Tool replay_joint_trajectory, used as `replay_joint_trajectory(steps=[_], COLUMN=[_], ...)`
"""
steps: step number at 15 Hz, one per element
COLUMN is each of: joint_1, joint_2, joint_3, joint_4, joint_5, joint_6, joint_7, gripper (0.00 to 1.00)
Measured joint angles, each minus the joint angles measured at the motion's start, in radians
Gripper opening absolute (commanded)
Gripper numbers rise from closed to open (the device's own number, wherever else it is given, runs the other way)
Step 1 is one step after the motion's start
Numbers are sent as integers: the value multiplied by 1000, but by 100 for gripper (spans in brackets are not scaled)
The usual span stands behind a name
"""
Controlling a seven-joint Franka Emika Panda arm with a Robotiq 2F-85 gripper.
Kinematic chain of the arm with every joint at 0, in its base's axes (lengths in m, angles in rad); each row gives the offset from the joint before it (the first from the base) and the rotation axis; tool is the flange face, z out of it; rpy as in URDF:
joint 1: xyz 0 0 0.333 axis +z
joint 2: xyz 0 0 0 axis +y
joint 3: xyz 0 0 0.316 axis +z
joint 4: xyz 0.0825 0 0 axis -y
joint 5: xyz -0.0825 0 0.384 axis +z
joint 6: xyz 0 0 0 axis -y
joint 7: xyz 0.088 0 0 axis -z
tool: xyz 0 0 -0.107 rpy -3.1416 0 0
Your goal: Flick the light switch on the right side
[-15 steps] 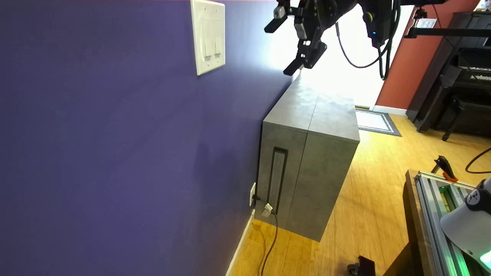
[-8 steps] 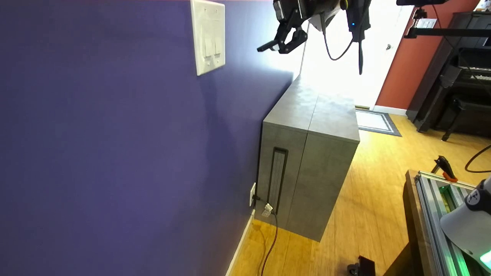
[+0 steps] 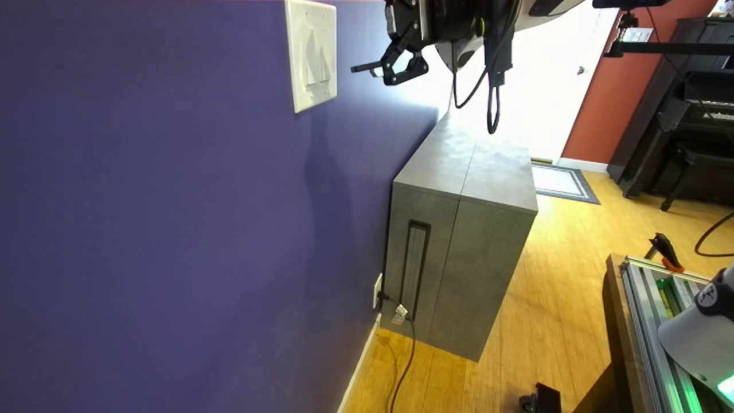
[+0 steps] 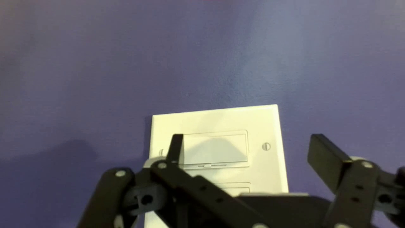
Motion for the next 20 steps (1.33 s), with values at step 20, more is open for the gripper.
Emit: replay_joint_trajectory(steps=[20], joint_1=[-53], joint_2=[117], joint_3=[13], joint_4=[3], joint_5=[245], joint_6=[-234], joint_7=[-436], gripper=[100])
